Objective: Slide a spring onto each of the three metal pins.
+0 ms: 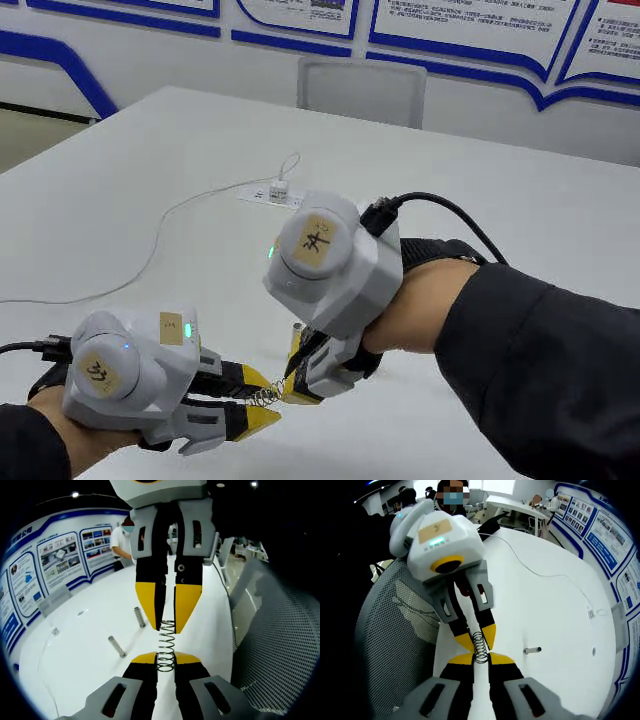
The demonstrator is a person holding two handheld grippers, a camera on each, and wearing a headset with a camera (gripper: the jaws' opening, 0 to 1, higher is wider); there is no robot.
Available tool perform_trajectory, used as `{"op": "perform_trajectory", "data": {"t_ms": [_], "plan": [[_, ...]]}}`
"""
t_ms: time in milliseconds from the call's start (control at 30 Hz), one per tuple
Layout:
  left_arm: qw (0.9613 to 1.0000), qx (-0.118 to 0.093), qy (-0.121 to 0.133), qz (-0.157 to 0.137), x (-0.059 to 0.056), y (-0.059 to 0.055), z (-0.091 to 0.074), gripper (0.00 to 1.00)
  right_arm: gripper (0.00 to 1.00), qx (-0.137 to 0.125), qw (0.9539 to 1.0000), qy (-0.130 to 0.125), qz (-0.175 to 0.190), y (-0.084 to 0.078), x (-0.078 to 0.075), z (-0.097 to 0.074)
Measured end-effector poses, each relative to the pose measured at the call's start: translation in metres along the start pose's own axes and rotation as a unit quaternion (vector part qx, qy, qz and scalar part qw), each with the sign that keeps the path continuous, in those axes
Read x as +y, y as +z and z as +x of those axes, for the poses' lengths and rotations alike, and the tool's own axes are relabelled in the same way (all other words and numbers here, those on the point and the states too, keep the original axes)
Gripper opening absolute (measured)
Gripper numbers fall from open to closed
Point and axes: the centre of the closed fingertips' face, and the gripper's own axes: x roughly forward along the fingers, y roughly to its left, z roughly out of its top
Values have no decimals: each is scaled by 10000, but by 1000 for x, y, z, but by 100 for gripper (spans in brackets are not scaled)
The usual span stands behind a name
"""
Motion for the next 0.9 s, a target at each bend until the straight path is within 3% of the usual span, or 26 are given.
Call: {"op": "perform_trajectory", "data": {"t_ms": [900], "plan": [[9994,-273,156,-143,6,10,-6,11,11,-562,9983,-96,-108,33,-1,-9]]}}
